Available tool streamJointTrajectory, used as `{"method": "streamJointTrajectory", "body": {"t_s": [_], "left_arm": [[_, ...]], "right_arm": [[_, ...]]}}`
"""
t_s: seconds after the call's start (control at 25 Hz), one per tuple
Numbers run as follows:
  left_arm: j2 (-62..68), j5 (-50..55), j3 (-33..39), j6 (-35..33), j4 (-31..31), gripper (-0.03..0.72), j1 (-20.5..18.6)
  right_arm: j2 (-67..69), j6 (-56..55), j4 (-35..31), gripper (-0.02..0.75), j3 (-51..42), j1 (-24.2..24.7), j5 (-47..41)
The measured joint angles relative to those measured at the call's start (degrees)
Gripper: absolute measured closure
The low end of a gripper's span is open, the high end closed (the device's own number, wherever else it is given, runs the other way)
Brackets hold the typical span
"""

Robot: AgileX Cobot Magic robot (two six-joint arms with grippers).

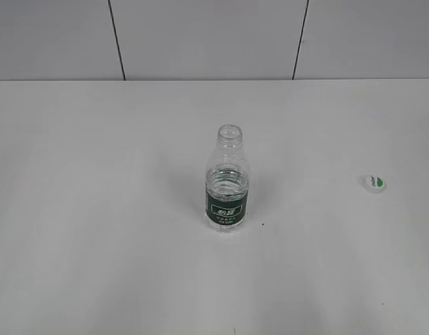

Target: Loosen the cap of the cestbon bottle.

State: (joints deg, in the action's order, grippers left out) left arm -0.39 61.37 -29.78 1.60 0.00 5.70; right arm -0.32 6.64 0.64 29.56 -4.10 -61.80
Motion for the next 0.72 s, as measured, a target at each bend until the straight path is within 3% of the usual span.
{"method": "streamJointTrajectory", "body": {"t_s": [0.2, 0.48, 0.72], "left_arm": [[0.0, 0.0, 0.0, 0.0, 0.0, 0.166, -0.6], [0.0, 0.0, 0.0, 0.0, 0.0, 0.197, -5.0], [0.0, 0.0, 0.0, 0.0, 0.0, 0.203, -5.3]], "right_arm": [[0.0, 0.0, 0.0, 0.275, 0.0, 0.0, -0.1], [0.0, 0.0, 0.0, 0.275, 0.0, 0.0, -0.1], [0.0, 0.0, 0.0, 0.275, 0.0, 0.0, -0.1]]}}
